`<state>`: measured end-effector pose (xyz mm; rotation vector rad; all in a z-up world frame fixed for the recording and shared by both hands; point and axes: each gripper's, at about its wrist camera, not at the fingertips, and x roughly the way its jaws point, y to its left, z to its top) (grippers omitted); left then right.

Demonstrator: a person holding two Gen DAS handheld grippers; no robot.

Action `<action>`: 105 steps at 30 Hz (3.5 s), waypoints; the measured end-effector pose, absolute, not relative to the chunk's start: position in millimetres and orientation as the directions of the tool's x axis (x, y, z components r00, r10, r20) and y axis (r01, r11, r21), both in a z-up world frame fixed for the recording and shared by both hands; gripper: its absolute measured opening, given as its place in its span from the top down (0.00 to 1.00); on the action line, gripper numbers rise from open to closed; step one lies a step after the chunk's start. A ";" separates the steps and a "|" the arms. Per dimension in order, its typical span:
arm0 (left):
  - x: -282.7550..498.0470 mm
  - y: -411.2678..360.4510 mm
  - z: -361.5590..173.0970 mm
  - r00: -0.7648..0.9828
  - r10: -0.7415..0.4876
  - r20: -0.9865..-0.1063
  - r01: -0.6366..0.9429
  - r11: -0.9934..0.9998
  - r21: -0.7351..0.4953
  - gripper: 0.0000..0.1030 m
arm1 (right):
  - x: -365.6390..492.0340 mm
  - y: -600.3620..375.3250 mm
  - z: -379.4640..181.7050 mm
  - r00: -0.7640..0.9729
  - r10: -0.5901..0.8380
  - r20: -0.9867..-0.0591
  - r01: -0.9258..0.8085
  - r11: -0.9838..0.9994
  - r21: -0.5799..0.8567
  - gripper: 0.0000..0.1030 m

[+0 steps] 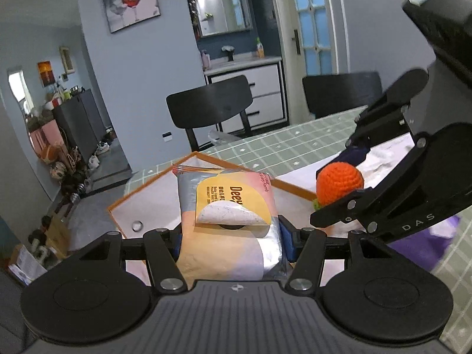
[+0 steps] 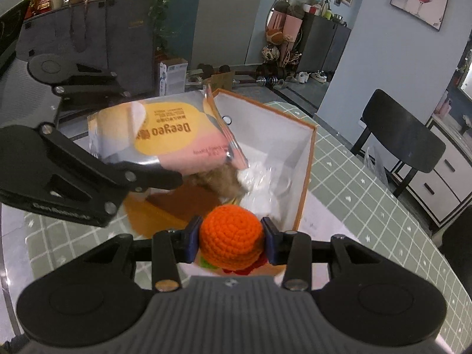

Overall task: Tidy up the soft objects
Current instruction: 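Carry the wipe pack and orange ball over the orange box, then release the wipe pack and orange ball into the orange box, then move both tools away from the box toward the white tissues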

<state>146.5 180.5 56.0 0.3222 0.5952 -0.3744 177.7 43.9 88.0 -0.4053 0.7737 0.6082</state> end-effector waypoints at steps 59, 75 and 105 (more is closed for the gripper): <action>296.3 192.5 0.2 0.594 0.079 -0.801 0.506 0.737 0.448 0.20 | 372.6 118.1 4.4 0.535 0.233 -0.812 -0.629 0.752 -0.199 0.42; 257.1 184.8 52.0 0.654 0.077 -0.753 0.476 0.731 0.488 0.20 | 328.7 108.5 68.6 0.580 0.260 -0.772 -0.626 0.749 -0.219 0.42; 101.8 139.1 78.3 0.704 -0.166 -0.691 0.584 0.689 0.430 0.18 | 135.9 48.8 153.3 0.604 0.421 -0.677 -0.659 0.741 -0.127 0.39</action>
